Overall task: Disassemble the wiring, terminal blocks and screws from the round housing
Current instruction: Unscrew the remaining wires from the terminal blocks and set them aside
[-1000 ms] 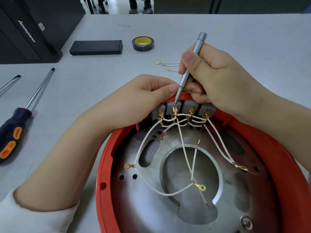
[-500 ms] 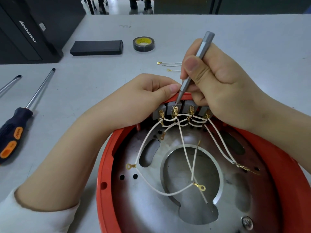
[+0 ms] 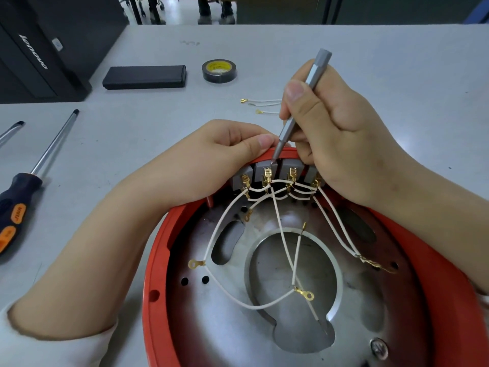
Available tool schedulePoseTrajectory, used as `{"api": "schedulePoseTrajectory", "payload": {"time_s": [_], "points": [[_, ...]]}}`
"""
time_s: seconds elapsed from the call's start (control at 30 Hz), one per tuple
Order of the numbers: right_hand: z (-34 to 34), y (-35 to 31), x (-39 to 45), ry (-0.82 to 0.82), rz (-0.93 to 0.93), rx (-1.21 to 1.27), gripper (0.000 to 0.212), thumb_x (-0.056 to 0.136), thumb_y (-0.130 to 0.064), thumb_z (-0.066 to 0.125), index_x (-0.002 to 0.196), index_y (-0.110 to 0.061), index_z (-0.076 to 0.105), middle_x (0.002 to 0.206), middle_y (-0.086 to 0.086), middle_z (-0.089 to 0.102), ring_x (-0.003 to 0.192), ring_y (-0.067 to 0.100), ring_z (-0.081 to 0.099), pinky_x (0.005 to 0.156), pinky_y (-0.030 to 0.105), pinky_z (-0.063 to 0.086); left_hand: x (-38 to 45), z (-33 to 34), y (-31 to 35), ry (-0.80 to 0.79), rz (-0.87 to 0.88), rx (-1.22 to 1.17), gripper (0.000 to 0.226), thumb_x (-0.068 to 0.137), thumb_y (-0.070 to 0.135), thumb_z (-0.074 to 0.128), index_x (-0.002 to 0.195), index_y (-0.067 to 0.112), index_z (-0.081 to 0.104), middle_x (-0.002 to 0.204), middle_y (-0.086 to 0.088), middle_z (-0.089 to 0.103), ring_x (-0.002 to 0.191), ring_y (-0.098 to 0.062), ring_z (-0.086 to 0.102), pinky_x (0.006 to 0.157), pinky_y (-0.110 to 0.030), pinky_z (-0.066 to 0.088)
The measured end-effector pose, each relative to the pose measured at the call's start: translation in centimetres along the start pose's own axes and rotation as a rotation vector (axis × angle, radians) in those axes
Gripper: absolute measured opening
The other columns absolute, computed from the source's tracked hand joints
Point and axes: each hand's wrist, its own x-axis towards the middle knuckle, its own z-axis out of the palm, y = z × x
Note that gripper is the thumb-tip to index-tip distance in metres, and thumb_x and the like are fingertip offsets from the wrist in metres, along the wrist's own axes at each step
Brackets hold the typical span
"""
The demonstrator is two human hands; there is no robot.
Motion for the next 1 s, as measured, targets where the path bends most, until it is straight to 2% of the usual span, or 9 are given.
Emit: {"api": "schedulePoseTrajectory", "payload": {"time_s": [0.2,0.37,0.47,0.53,0.63,0.7,0.73,0.83,1.0], "points": [[0.0,0.0,-0.4,0.033,-0.050,-0.124,0.017,0.102,-0.023,0.033,0.088,-0.017,0.041,0.051,-0.014,0.040,0.045,0.008,0.042,0.048,0.015,0.033,0.0,0.0,0.0,-0.018,0.014,-0.032,0.030,0.102,0.022,0.042,0.110,0.014,0.069,0.103,0.001,0.074,0.101,-0.014,0.069,0.095,-0.028,0.050],[0.0,-0.7,-0.8,0.044,-0.155,-0.328,0.014,0.103,-0.020,0.033,0.092,-0.015,0.041,0.057,-0.009,0.044,0.050,0.011,0.047,0.048,0.020,0.036,-0.1,-0.1,-0.2,-0.031,0.043,-0.043,0.028,0.096,0.027,0.044,0.101,0.017,0.070,0.096,0.001,0.076,0.095,-0.013,0.070,0.086,-0.021,0.053],[0.0,-1.1,-1.2,0.021,-0.225,-0.520,0.020,0.101,-0.025,0.032,0.097,-0.012,0.047,0.058,-0.007,0.045,0.046,0.015,0.042,0.046,0.033,0.037,-0.2,0.1,0.1,-0.022,0.070,-0.036,0.029,0.092,0.031,0.045,0.079,0.024,0.070,0.071,0.014,0.071,0.067,0.003,0.065,0.064,-0.009,0.048],[0.2,-1.4,-1.5,0.001,-0.287,-0.632,0.029,0.098,-0.025,0.033,0.096,-0.004,0.053,0.056,-0.013,0.033,0.041,0.015,0.031,0.041,0.029,0.033,-0.2,0.2,0.2,0.012,0.076,-0.011,0.036,0.089,0.035,0.046,0.061,0.028,0.067,0.054,0.018,0.058,0.051,0.006,0.050,0.052,-0.007,0.039],[0.3,-1.5,-1.7,-0.013,-0.346,-0.688,0.032,0.097,-0.025,0.035,0.095,-0.001,0.056,0.054,-0.015,0.024,0.041,0.014,0.025,0.039,0.026,0.031,-0.2,0.3,0.3,0.037,0.091,0.004,0.028,0.075,0.048,0.048,0.060,0.038,0.068,0.058,0.016,0.061,0.057,0.004,0.053,0.057,-0.007,0.044],[0.2,-1.3,-1.5,-0.008,-0.316,-0.641,0.028,0.099,-0.026,0.033,0.096,-0.006,0.053,0.053,-0.014,0.031,0.040,0.013,0.030,0.040,0.028,0.033,-0.2,0.3,0.2,0.021,0.075,-0.012,0.030,0.078,0.046,0.048,0.069,0.032,0.073,0.064,0.012,0.066,0.062,-0.001,0.058,0.060,-0.009,0.046],[0.1,-1.1,-1.3,-0.003,-0.276,-0.553,0.023,0.100,-0.026,0.032,0.096,-0.011,0.049,0.053,-0.012,0.038,0.041,0.012,0.036,0.042,0.030,0.035,-0.2,0.2,0.0,0.006,0.056,-0.025,0.032,0.084,0.042,0.048,0.079,0.026,0.074,0.075,0.008,0.071,0.071,-0.007,0.065,0.069,-0.013,0.050],[-0.2,-0.4,-0.5,-0.012,-0.105,-0.189,0.018,0.103,-0.023,0.032,0.087,-0.023,0.039,0.056,-0.020,0.049,0.049,0.003,0.049,0.049,0.012,0.035,0.0,0.1,-0.1,-0.012,0.008,-0.029,0.030,0.099,0.028,0.044,0.107,0.016,0.071,0.101,-0.001,0.075,0.100,-0.018,0.069,0.097,-0.035,0.050],[-0.2,0.6,1.0,-0.027,0.107,-0.010,0.027,0.104,-0.028,0.033,0.079,-0.025,0.043,0.048,-0.021,0.043,0.044,0.000,0.043,0.044,0.010,0.033,0.0,0.0,0.0,-0.007,0.004,-0.034,0.028,0.101,0.023,0.044,0.106,0.017,0.071,0.099,-0.001,0.075,0.098,-0.019,0.070,0.090,-0.027,0.053]]}}
